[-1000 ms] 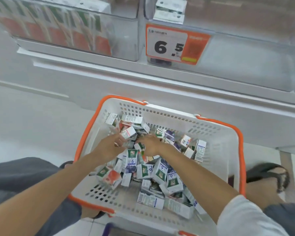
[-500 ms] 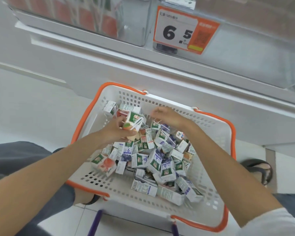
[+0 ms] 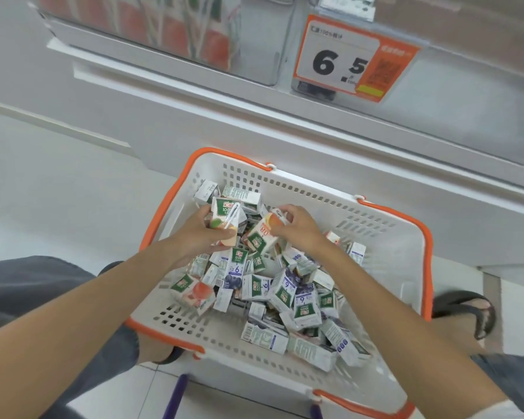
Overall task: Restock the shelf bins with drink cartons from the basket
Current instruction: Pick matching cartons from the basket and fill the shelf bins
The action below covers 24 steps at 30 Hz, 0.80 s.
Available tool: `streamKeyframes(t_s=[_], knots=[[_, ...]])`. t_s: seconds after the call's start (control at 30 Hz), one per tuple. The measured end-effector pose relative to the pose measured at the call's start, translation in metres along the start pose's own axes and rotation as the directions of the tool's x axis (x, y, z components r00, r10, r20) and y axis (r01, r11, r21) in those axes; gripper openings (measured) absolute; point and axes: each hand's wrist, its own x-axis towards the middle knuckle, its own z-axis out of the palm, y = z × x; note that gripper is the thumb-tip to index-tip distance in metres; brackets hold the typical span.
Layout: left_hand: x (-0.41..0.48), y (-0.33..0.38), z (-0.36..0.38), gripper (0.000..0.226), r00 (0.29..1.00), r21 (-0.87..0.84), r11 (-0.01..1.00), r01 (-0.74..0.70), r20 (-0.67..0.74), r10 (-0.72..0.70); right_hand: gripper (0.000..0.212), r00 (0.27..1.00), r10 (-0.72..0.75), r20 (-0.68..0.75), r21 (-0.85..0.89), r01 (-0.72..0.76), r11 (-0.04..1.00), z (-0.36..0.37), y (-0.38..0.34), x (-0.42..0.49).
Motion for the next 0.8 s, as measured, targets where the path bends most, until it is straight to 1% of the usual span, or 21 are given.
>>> streamKeyframes(t_s=[0.03, 0.1, 0.13, 0.2, 0.23, 0.27, 0.3, 0.37, 0.43, 0.47, 0.5, 0.53, 0.57, 0.63, 0.67, 0.7, 0.73, 0.77, 0.8], knots=[[-0.001, 0.003, 0.003, 0.057, 1.0, -0.012, 1.0, -0.005, 0.013, 0.005, 0.029, 1.0, 0.022, 0.006, 0.117, -0.022, 0.993, -0.014, -0.009, -0.007], [-0.004, 0.01, 0.012, 0.061, 0.998, -0.044, 0.999, -0.023, 0.05, 0.026, 0.027, 0.999, 0.034, 0.034, 0.301, -0.043, 0.953, -0.038, -0.026, -0.025], [-0.007, 0.015, 0.016, 0.063, 0.997, -0.068, 0.997, -0.028, 0.072, 0.033, 0.026, 0.998, 0.02, 0.055, 0.399, -0.04, 0.916, -0.047, -0.034, -0.034], [-0.014, 0.025, 0.026, 0.073, 0.992, -0.132, 0.991, -0.024, 0.12, 0.04, 0.024, 0.994, -0.04, 0.104, 0.614, -0.033, 0.789, -0.058, -0.047, -0.053], [-0.018, 0.031, 0.033, 0.081, 0.986, -0.168, 0.986, -0.018, 0.162, 0.045, 0.023, 0.989, -0.073, 0.128, 0.69, -0.036, 0.723, -0.061, -0.054, -0.063], [-0.023, 0.038, 0.04, 0.09, 0.974, -0.206, 0.978, -0.01, 0.219, 0.057, 0.022, 0.985, -0.103, 0.136, 0.722, -0.027, 0.692, -0.062, -0.06, -0.073], [-0.03, 0.045, 0.049, 0.096, 0.957, -0.241, 0.97, -0.003, 0.28, 0.073, 0.021, 0.985, -0.125, 0.123, 0.703, 0.002, 0.711, -0.063, -0.065, -0.083], [-0.046, 0.061, 0.069, 0.094, 0.926, -0.271, 0.963, -0.007, 0.362, 0.109, 0.019, 0.986, -0.151, 0.071, 0.537, 0.089, 0.839, -0.066, -0.074, -0.105], [-0.065, 0.076, 0.09, 0.085, 0.911, -0.179, 0.98, -0.087, 0.383, 0.15, 0.016, 0.982, -0.19, 0.014, 0.337, 0.174, 0.925, -0.075, -0.082, -0.127], [-0.074, 0.083, 0.1, 0.08, 0.907, -0.115, 0.983, -0.144, 0.382, 0.177, 0.014, 0.975, -0.219, -0.027, 0.25, 0.218, 0.943, -0.084, -0.087, -0.137], [-0.083, 0.09, 0.109, 0.074, 0.902, -0.061, 0.978, -0.199, 0.38, 0.207, 0.017, 0.967, -0.245, -0.075, 0.174, 0.255, 0.951, -0.096, -0.093, -0.148], [-0.089, 0.097, 0.119, 0.068, 0.899, -0.016, 0.97, -0.241, 0.373, 0.23, 0.024, 0.957, -0.269, -0.108, 0.13, 0.282, 0.951, -0.109, -0.099, -0.159], [-0.095, 0.105, 0.129, 0.065, 0.898, 0.029, 0.959, -0.281, 0.361, 0.252, 0.034, 0.951, -0.285, -0.117, 0.145, 0.301, 0.943, -0.122, -0.104, -0.169], [-0.109, 0.124, 0.153, 0.07, 0.882, 0.14, 0.911, -0.389, 0.343, 0.324, 0.058, 0.948, -0.305, -0.088, 0.251, 0.317, 0.914, -0.15, -0.114, -0.188], [-0.116, 0.134, 0.166, 0.074, 0.859, 0.191, 0.872, -0.45, 0.357, 0.366, 0.072, 0.944, -0.32, -0.084, 0.257, 0.331, 0.908, -0.163, -0.118, -0.196], [-0.123, 0.145, 0.181, 0.08, 0.83, 0.228, 0.83, -0.51, 0.385, 0.404, 0.083, 0.937, -0.338, -0.089, 0.221, 0.349, 0.911, -0.177, -0.122, -0.203], [-0.129, 0.155, 0.197, 0.086, 0.801, 0.257, 0.788, -0.56, 0.412, 0.435, 0.089, 0.932, -0.348, -0.104, 0.181, 0.362, 0.914, -0.192, -0.125, -0.211], [-0.135, 0.166, 0.213, 0.093, 0.777, 0.282, 0.749, -0.6, 0.427, 0.462, 0.089, 0.93, -0.343, -0.13, 0.149, 0.361, 0.921, -0.208, -0.128, -0.219], [-0.139, 0.176, 0.229, 0.097, 0.756, 0.304, 0.711, -0.634, 0.438, 0.486, 0.083, 0.931, -0.33, -0.155, 0.136, 0.351, 0.926, -0.225, -0.129, -0.228]])
